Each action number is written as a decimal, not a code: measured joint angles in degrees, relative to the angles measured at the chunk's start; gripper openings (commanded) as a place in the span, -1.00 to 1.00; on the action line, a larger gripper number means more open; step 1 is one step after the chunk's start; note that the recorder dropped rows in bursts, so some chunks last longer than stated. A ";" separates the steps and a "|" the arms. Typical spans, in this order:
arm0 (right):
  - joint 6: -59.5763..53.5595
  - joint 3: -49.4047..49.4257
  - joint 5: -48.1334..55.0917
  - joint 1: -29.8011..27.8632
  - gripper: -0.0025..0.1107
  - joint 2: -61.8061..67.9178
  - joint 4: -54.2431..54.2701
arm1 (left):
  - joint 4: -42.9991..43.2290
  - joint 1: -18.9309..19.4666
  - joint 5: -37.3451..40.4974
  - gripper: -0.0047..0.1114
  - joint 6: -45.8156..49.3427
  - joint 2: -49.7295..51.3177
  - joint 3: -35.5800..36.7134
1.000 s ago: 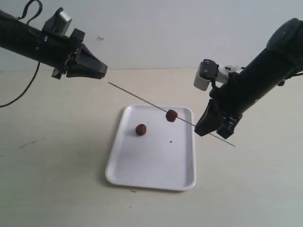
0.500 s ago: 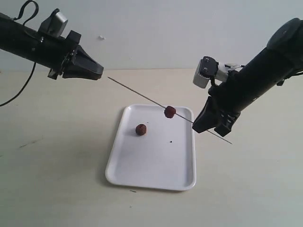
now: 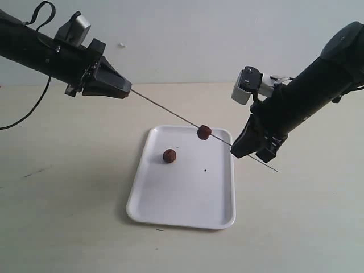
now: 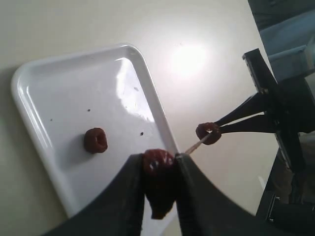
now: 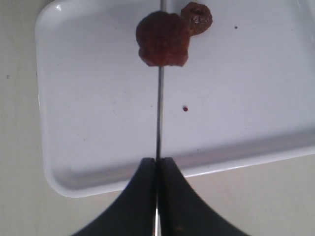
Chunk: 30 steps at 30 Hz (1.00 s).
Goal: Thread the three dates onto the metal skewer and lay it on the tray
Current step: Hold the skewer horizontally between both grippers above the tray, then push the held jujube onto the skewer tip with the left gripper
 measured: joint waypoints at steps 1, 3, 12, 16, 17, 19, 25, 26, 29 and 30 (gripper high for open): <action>0.12 0.00 0.00 0.00 -0.96 0.00 0.00 | 0.00 0.00 0.00 -0.52 0.00 0.00 0.00; 0.36 0.00 -0.11 0.00 -0.96 0.00 0.00 | 0.00 0.00 0.00 -0.52 0.00 0.00 0.00; 0.59 0.00 -0.14 0.00 -0.96 0.00 0.00 | -0.73 0.00 0.00 -0.52 -0.11 0.00 0.00; 0.59 0.00 -0.14 0.00 -0.96 0.00 0.00 | -1.34 0.00 0.00 -0.52 -0.11 0.00 0.00; 0.59 0.00 -0.14 0.00 -0.96 0.00 0.00 | -1.42 0.00 0.00 -0.52 -0.11 0.00 0.00; 0.59 0.00 -0.14 0.00 -0.96 0.00 0.00 | -1.42 0.00 0.00 -0.52 -0.11 0.00 0.00; -0.04 0.00 0.38 0.00 -0.96 0.00 0.00 | -1.57 -0.36 0.00 -0.52 -0.11 0.00 0.00; -0.34 0.00 0.53 0.00 -0.96 0.00 0.00 | -1.57 -0.40 0.00 -0.52 -0.11 0.00 0.00; -1.31 0.00 0.62 0.00 -0.96 0.00 0.22 | -1.57 -0.70 0.00 -0.52 -0.11 0.00 0.00; -1.81 0.00 0.62 0.00 -0.96 0.00 0.64 | -1.28 -0.95 0.00 -0.52 -0.11 0.00 0.00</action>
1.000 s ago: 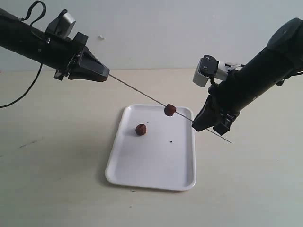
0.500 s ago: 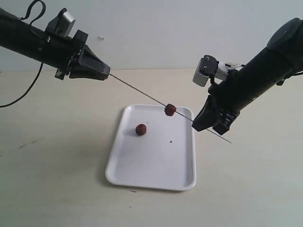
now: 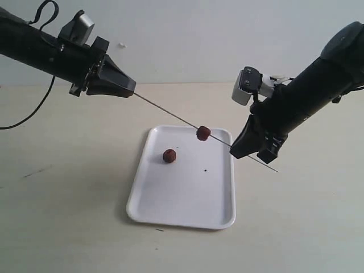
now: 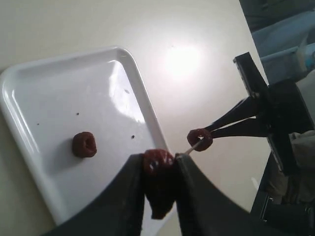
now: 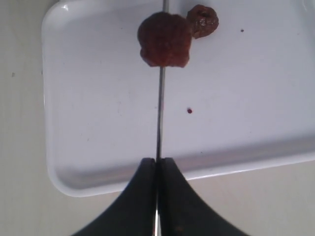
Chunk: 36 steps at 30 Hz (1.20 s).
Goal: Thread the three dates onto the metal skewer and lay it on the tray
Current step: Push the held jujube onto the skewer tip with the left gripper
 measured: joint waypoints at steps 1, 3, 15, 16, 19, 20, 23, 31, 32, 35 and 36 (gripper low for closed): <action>-0.93 0.00 0.00 0.00 -0.96 0.00 0.69 | 0.51 -0.25 0.00 -0.52 0.00 0.00 0.00; -1.73 0.00 0.00 0.00 -0.96 0.00 1.77 | 1.18 -0.52 0.00 -0.52 0.11 0.00 0.00; -3.52 0.12 1.79 -0.21 -0.96 0.15 8.54 | -0.23 -1.24 -0.22 -0.52 0.11 0.00 -0.04; -3.55 0.12 1.93 -0.21 -0.96 0.14 8.64 | -0.23 -1.24 -0.22 -0.52 0.11 0.00 -0.04; -3.76 0.12 2.22 -0.29 -0.96 0.26 9.13 | -0.58 -1.24 -0.22 -0.52 0.20 0.00 -0.04; -3.76 0.12 2.27 -0.29 -0.96 0.29 9.60 | -1.01 -1.24 -0.22 -0.52 0.32 0.00 -0.04; -3.65 0.12 2.71 -0.29 -0.96 0.39 11.80 | -3.48 -1.24 -0.35 -0.52 0.96 0.00 -0.04; -3.55 0.12 3.40 -0.29 -0.96 0.39 15.45 | -8.77 -1.35 0.06 -0.52 3.01 -0.19 -0.04; -3.55 0.12 3.40 -0.29 -0.96 0.39 15.55 | -9.15 -1.35 0.06 -0.52 3.01 -0.19 -0.04; -3.55 0.12 3.51 -0.29 -0.96 0.39 16.07 | -10.08 -1.35 0.06 -0.52 3.12 -0.19 -0.04; -3.55 0.12 3.51 -0.29 -0.96 0.39 16.35 | -10.41 -1.35 0.06 -0.52 3.12 -0.19 -0.04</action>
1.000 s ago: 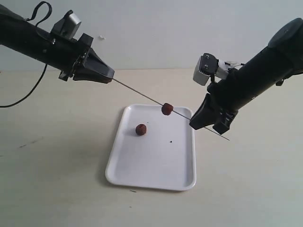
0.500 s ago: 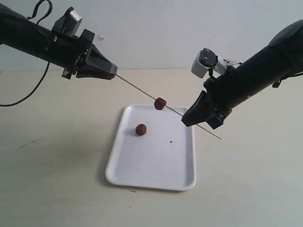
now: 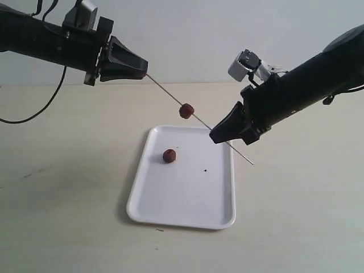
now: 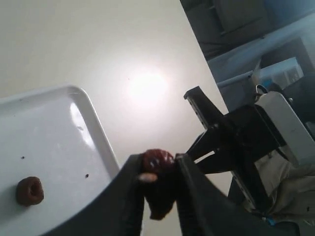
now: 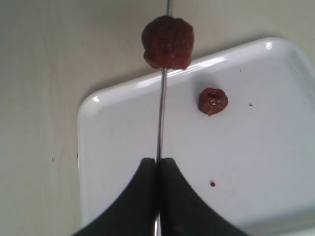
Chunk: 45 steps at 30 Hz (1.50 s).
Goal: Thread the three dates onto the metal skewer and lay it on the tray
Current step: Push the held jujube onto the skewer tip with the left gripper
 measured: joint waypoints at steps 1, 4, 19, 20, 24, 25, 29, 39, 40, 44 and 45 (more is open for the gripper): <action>0.00 0.00 0.00 0.00 -0.96 0.00 0.15 | -0.28 -0.11 0.00 -0.52 0.00 0.00 0.00; 0.00 0.00 0.12 0.00 -0.96 0.00 0.67 | -0.65 -0.22 0.00 -0.52 0.00 -0.09 0.00; -0.56 0.00 -0.57 0.10 -0.96 0.00 4.69 | 2.21 -2.73 0.00 -0.52 0.00 -0.13 0.00; -0.66 0.00 -0.57 0.10 -0.96 0.00 5.23 | 2.21 -2.82 0.00 -0.52 0.00 -0.13 0.00; -1.05 0.00 -0.57 0.10 -0.96 0.00 6.52 | 2.36 -3.32 -0.11 -0.52 0.00 -0.13 0.00; -1.18 0.00 -0.57 0.10 -0.96 0.00 6.62 | 2.36 -3.43 -0.11 -0.52 0.00 -0.13 0.00; -1.53 0.00 -0.57 0.10 -0.96 0.00 7.27 | 2.78 -4.16 -0.34 -0.41 0.16 -0.13 0.00; -2.13 0.00 -1.02 0.10 -0.96 0.00 8.51 | 5.40 -5.49 -0.49 0.13 1.14 -0.13 0.00; -2.13 0.00 -1.02 0.10 -0.96 0.00 8.51 | 5.40 -5.49 -0.49 0.13 1.14 -0.13 0.00; -2.13 0.00 -1.02 0.10 -0.96 0.00 8.51 | 5.40 -4.74 -0.49 0.13 1.26 -0.13 0.00; -2.13 0.00 -1.33 0.10 -0.96 0.00 8.51 | 5.40 -4.48 -0.38 0.13 1.27 -0.13 0.00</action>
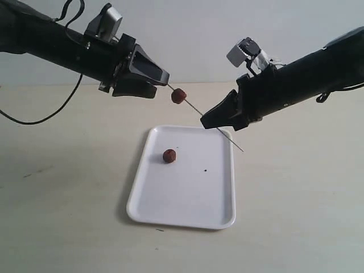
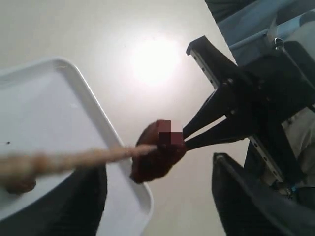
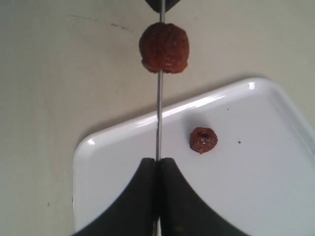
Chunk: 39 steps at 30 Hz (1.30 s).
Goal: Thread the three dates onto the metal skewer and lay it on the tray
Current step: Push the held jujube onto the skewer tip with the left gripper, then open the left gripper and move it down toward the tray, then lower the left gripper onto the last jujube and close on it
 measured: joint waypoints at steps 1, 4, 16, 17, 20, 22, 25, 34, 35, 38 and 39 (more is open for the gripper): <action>0.00 0.00 -0.61 0.00 -0.96 0.00 -0.14 | 0.00 0.18 0.00 0.13 0.11 0.00 0.00; 0.81 0.00 -3.74 0.00 -0.96 0.00 -1.65 | 0.00 1.31 -0.58 0.13 0.26 0.00 0.00; 12.40 0.00 -18.56 0.00 -0.96 0.00 -4.82 | 2.33 1.51 -4.27 0.13 7.19 0.00 0.00; 13.43 0.00 -19.63 0.00 -0.96 0.00 -5.44 | 3.27 1.05 -4.99 0.13 7.50 0.00 0.00; 17.54 0.00 -21.40 -0.78 -0.96 0.00 -7.49 | 11.25 -1.49 -8.94 0.13 6.93 0.00 0.00; 19.43 0.00 -21.40 -1.95 -0.96 0.00 -7.74 | 15.33 -3.28 -11.34 0.13 5.25 0.00 0.00; 22.72 0.00 -21.40 -5.36 -0.96 0.00 -8.38 | 25.30 -9.16 -19.69 0.13 2.92 0.00 0.00; 23.60 0.00 -17.18 -6.19 -0.96 0.00 -8.97 | 67.64 -23.92 -23.36 0.13 -26.75 0.00 0.00; 23.60 0.00 -16.61 -6.19 -0.96 0.00 -9.08 | 69.16 -24.41 -21.71 0.13 -28.37 0.00 0.00; 23.60 0.00 -15.22 -6.19 -0.96 0.00 -9.08 | 71.22 -24.90 -18.13 0.13 -30.95 0.00 0.00; 23.60 0.00 -15.11 -6.19 -0.96 0.00 -9.18 | 71.50 -24.90 -17.15 0.13 -31.65 0.00 -0.25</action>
